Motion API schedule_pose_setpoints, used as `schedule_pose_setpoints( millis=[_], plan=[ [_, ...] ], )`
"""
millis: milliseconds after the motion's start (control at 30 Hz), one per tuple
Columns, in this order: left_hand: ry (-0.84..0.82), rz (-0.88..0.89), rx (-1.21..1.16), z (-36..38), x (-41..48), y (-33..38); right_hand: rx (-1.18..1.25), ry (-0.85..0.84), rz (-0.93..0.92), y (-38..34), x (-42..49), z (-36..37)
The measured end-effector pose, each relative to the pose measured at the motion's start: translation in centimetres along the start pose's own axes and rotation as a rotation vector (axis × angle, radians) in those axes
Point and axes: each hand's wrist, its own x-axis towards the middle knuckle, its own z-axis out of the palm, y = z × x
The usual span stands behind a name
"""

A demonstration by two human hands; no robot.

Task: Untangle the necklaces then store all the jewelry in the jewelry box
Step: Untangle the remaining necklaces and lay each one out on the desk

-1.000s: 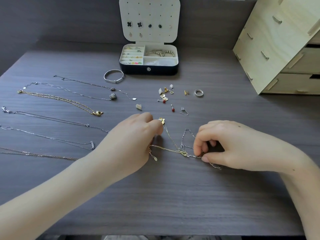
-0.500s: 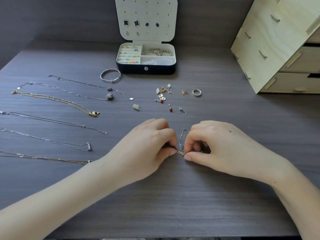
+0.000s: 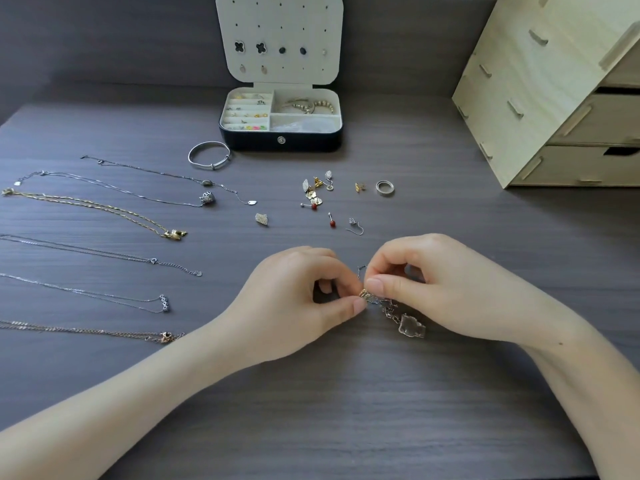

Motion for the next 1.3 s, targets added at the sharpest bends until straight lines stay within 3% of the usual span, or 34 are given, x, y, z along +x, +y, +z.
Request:
schedule_pose_setpoints(
  millis=[267,733,900,1100,1167,1300],
  plan=[
    [-0.056,-0.057,0.006,-0.4,0.1,0.5,-0.025,0.013,0.037,-0.2,0.1,-0.1],
    [0.044,-0.204,-0.199,-0.2,0.1,1.3,0.071,-0.068,0.01,-0.3,-0.1,0.2],
    [0.1,-0.124,-0.147,0.1,-0.4,1.1,0.049,-0.01,0.012,-0.4,-0.1,0.2],
    [0.189,0.268,0.347,0.6,-0.4,0.3,-0.091,-0.019,-0.019,-0.7,-0.4,0.5],
    [0.187,0.279,0.352,0.6,-0.4,0.3,-0.07,-0.004,-0.03,-0.8,-0.4,0.5],
    [0.191,0.137,0.159,0.6,-0.5,0.6,0.112,0.069,-0.058,-1.0,-0.4,0.7]
  ],
)
